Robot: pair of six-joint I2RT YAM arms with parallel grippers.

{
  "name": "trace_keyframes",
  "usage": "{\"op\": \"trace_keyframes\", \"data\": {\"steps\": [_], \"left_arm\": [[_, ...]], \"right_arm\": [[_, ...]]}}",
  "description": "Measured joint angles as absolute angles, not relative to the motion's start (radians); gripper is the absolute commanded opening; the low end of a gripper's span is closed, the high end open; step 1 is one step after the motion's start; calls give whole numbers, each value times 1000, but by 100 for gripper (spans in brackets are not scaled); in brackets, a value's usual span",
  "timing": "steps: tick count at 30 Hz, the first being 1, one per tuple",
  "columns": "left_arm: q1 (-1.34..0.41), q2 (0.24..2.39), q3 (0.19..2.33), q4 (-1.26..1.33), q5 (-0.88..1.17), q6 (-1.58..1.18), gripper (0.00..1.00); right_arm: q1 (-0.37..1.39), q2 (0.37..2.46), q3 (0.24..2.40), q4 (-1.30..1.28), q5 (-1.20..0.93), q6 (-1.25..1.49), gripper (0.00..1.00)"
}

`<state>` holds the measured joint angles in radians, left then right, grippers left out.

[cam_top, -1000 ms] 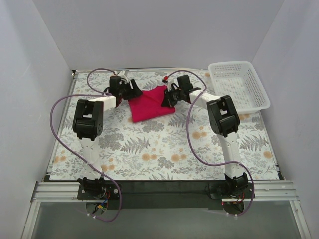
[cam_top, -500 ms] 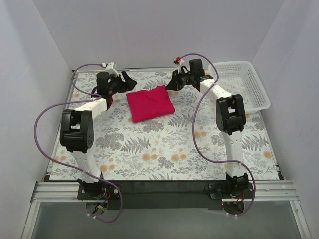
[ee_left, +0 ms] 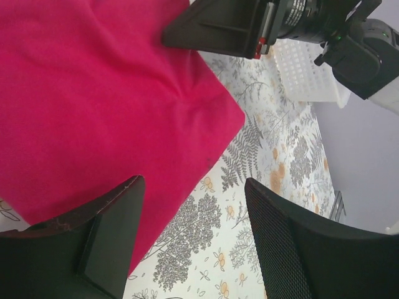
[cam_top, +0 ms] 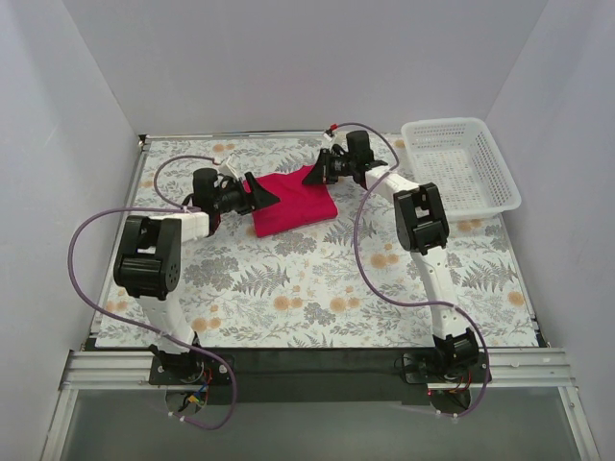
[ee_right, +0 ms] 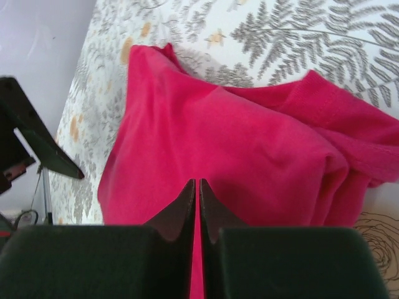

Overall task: Fold and stack the t-shirts
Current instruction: Fold the tshirt, then neatly place the folded tshirt to the corner

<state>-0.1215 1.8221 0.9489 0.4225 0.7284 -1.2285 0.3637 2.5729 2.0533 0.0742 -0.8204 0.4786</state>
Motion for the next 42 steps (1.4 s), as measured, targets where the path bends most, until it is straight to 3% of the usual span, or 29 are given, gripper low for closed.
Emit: {"op": "trace_keyframes", "data": {"steps": [11, 20, 22, 26, 29, 35, 42], "left_arm": [[-123, 1934, 949, 365, 747, -1231, 60], [-124, 1953, 955, 342, 742, -1208, 60], [-125, 1950, 961, 335, 740, -1192, 62], [-126, 1894, 968, 287, 681, -1143, 67], [-127, 1791, 986, 228, 579, -1122, 71], [-125, 1622, 998, 167, 408, -1177, 71], [-119, 1729, 970, 72, 347, -1327, 69]], "right_arm": [[359, 2608, 2096, 78, -571, 573, 6], [300, 2610, 2127, 81, -500, 583, 5], [289, 2610, 2127, 80, -506, 576, 8], [270, 2607, 2127, 77, -569, 517, 28], [268, 2572, 2093, 68, -625, 432, 36], [281, 2303, 1853, -31, -754, 181, 44], [306, 1916, 1581, -193, -799, -126, 52]]}}
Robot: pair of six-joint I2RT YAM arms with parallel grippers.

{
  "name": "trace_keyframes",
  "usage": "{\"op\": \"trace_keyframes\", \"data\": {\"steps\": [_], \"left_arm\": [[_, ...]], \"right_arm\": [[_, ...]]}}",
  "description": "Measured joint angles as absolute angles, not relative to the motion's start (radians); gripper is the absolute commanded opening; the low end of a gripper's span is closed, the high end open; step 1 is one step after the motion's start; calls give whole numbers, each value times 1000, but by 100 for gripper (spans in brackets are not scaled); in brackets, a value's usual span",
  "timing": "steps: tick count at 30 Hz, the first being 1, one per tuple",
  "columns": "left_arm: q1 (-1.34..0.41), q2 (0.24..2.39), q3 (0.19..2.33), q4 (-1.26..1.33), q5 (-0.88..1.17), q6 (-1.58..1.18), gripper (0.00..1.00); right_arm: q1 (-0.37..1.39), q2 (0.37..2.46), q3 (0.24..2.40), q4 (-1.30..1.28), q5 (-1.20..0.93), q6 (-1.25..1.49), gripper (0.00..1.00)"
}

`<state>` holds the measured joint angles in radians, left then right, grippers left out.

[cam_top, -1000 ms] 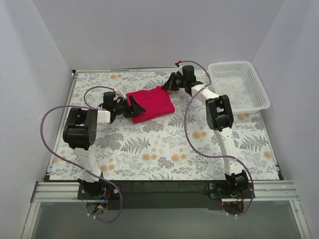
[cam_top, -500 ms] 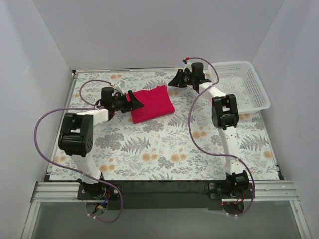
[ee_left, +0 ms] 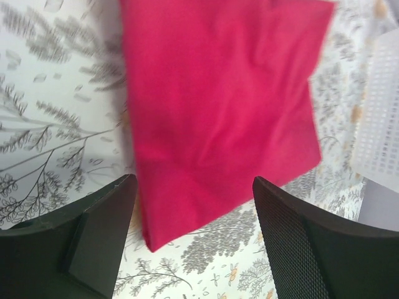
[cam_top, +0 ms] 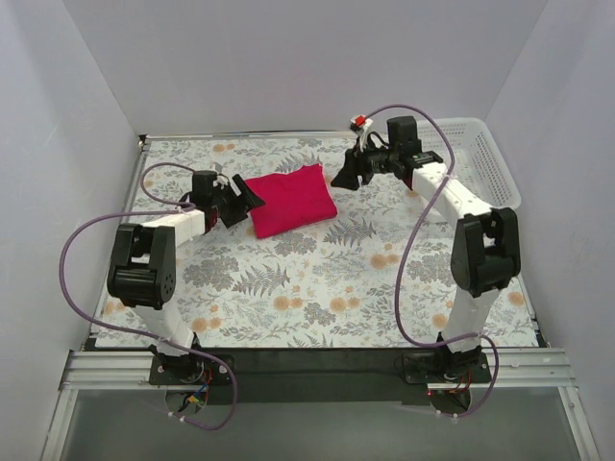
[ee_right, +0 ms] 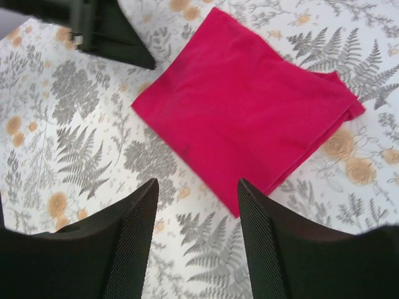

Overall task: Fold and stack the t-shirts
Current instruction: Neatly place the folded tshirt to the corner

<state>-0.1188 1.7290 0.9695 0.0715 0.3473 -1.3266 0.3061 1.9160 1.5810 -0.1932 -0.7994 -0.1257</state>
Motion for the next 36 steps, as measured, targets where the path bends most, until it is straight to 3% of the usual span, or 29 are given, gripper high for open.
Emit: {"op": "trace_keyframes", "data": {"steps": [7, 11, 14, 15, 19, 21, 36], "left_arm": [[-116, 1846, 1012, 12, 328, -1400, 67], [-120, 1907, 1098, -39, 321, -1411, 59], [-134, 1960, 1161, -70, 326, -1410, 45], [-140, 1976, 1177, -75, 327, -1409, 35], [-149, 2009, 1205, -99, 309, -1389, 8], [-145, 2016, 1222, -123, 300, -1365, 0], [51, 2012, 1318, -226, 81, -905, 0]], "right_arm": [[302, 1715, 1305, -284, -801, -274, 54], [286, 1687, 1219, -316, -796, -301, 55], [269, 1654, 1180, -320, -795, -312, 56], [263, 1641, 1172, -323, -796, -315, 55], [239, 1591, 1151, -315, -799, -318, 56], [229, 1569, 1137, -311, -801, -318, 56], [203, 1543, 1095, -305, -847, -318, 56]]}}
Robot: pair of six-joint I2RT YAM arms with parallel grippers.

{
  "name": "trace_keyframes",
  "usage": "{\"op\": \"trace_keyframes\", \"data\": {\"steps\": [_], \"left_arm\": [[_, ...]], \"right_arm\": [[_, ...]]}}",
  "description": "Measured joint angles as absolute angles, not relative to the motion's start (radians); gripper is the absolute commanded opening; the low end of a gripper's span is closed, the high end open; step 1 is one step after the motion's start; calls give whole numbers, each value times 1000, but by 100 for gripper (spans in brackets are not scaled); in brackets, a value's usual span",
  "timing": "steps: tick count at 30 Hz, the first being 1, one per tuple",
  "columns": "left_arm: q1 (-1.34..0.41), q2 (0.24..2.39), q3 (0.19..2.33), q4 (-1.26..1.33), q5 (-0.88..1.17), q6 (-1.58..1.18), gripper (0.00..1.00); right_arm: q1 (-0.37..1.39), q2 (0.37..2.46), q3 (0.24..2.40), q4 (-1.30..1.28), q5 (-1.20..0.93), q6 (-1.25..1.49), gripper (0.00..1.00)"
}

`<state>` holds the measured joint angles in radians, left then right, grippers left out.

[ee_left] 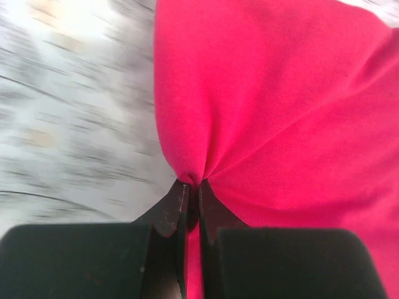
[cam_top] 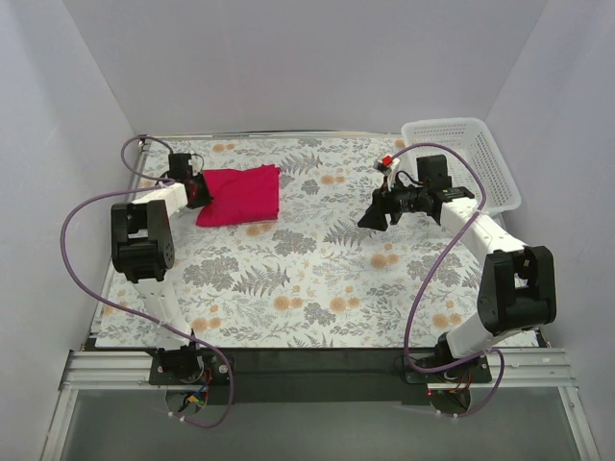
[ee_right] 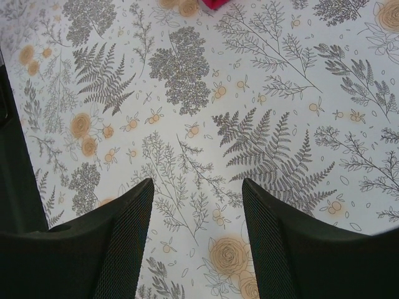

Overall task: Fold and stack the t-shirts
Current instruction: Neatly place the folded tshirt to the corner

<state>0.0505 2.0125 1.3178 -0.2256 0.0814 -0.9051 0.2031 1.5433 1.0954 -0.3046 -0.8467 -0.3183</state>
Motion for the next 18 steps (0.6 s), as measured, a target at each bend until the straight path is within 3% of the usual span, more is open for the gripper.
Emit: {"op": "trace_keyframes", "data": {"steps": [16, 18], "left_arm": [[281, 2080, 1306, 53, -210, -445, 0], [295, 2111, 1340, 70, -224, -435, 13]], "right_arm": [[201, 1523, 1089, -305, -909, -322, 56], [198, 1523, 1089, -305, -916, -323, 56]]}}
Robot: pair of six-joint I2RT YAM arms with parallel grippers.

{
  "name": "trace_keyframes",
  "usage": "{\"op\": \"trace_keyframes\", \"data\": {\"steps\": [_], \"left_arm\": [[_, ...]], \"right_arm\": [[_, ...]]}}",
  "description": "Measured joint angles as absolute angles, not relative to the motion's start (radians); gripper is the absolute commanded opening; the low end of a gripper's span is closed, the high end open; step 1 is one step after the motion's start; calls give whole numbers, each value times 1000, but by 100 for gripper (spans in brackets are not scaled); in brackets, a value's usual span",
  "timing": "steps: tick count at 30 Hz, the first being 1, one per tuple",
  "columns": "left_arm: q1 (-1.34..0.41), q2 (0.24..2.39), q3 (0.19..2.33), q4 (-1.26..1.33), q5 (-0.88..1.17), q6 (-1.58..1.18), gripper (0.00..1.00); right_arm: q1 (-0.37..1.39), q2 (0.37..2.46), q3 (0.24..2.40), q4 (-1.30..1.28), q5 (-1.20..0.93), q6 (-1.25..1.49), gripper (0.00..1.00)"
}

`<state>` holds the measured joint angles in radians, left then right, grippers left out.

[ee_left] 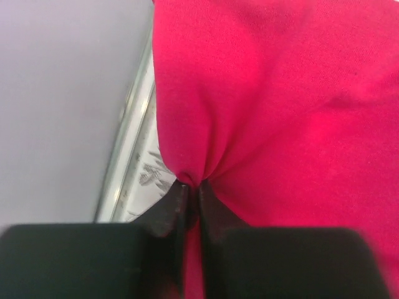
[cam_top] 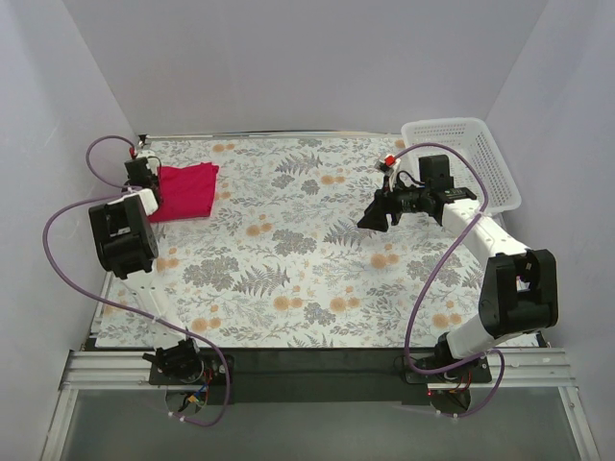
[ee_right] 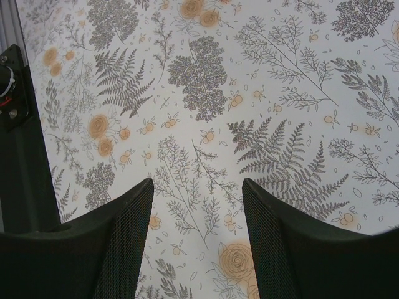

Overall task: Fold and stack the t-shirts
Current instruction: Neatly place the folded tshirt to the corner

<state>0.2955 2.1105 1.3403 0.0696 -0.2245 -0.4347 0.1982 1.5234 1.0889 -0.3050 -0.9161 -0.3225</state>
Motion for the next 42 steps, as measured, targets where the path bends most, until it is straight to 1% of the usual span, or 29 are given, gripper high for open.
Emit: {"op": "trace_keyframes", "data": {"steps": [2, 3, 4, 6, 8, 12, 17, 19, 20, 21, 22, 23, 25, 27, 32, 36, 42], "left_arm": [[302, 2127, 1359, 82, -233, -429, 31], [303, 2130, 1367, 82, -236, -433, 46], [303, 2130, 1375, 80, -236, -437, 54], [303, 2130, 1402, 67, -226, -466, 82], [303, 2128, 1442, 51, -203, -511, 85], [298, 2076, 1482, 27, -149, -599, 86], [287, 1897, 1426, 7, -87, -725, 81], [282, 1808, 1379, 5, -62, -775, 75], [281, 1769, 1353, 6, -43, -801, 68], [282, 1736, 1328, 1, -18, -826, 63], [282, 1713, 1306, -7, 17, -849, 62], [282, 1700, 1288, -17, 60, -872, 54], [284, 1702, 1262, -49, 158, -920, 52], [279, 1727, 1232, -84, 247, -970, 47], [235, 1784, 1130, -158, 386, -1036, 43], [202, 1827, 1119, -179, 432, -1060, 41], [201, 1885, 1131, -176, 450, -1074, 40]], "right_arm": [[196, 1523, 1089, -305, -920, -323, 56], [194, 1524, 1088, -305, -920, -325, 56], [192, 1523, 1088, -305, -920, -326, 56], [192, 1524, 1088, -305, -920, -329, 56], [191, 1524, 1088, -305, -920, -332, 56], [191, 1524, 1088, -305, -919, -338, 56], [191, 1523, 1086, -305, -919, -342, 56], [190, 1524, 1082, -305, -919, -344, 56], [189, 1524, 1082, -305, -919, -344, 56], [188, 1523, 1082, -305, -919, -344, 56], [187, 1523, 1082, -305, -920, -344, 56], [185, 1523, 1082, -305, -920, -345, 56], [183, 1523, 1082, -305, -920, -344, 56], [183, 1523, 1082, -305, -920, -344, 56], [182, 1523, 1082, -305, -920, -345, 56], [183, 1523, 1082, -305, -921, -345, 56], [179, 1524, 1081, -305, -920, -347, 56]]}}
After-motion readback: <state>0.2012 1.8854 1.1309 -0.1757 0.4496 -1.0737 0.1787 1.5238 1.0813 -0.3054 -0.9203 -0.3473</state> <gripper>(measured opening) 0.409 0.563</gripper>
